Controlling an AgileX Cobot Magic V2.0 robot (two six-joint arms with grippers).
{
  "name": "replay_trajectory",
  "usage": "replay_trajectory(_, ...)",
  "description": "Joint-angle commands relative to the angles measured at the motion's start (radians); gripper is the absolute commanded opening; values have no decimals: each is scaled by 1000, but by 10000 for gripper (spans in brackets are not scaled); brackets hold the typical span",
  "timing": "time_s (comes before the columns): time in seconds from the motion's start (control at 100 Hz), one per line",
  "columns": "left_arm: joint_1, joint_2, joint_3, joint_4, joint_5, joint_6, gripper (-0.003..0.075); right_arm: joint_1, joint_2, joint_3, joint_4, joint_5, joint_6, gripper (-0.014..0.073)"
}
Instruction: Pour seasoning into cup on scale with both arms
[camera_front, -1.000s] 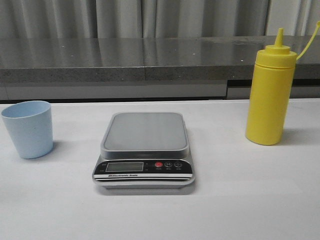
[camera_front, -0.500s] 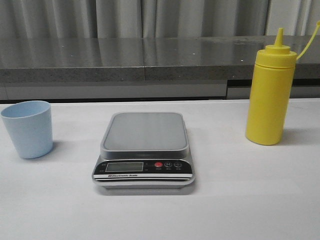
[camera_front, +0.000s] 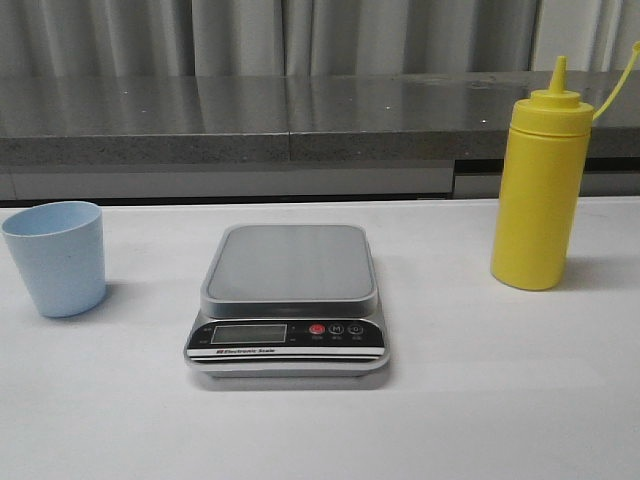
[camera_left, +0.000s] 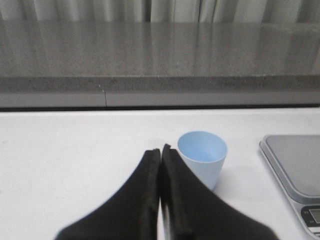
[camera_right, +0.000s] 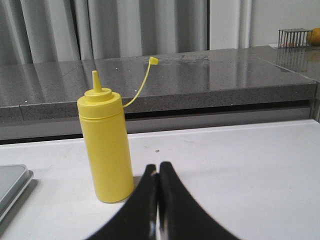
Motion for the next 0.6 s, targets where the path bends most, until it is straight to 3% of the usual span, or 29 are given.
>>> replay_trajectory(0.0, 1, 97, -99, -6, 10, 0, -21, 2, -21, -18, -13, -72, -1, -68)
replay_trajectory(0.39, 1, 536, -339, -6, 141, 34, -7, 2, -21, -18, -13, -72, -1, -68)
replay_trajectory(0.49, 1, 625, -382, -6, 131, 34, 104, 2, -21, -18, -13, -72, -1, -68)
replay_trajectory(0.59, 1, 713, -420, -7, 128, 34, 312, 2, -21, -18, -13, -72, -1, -68)
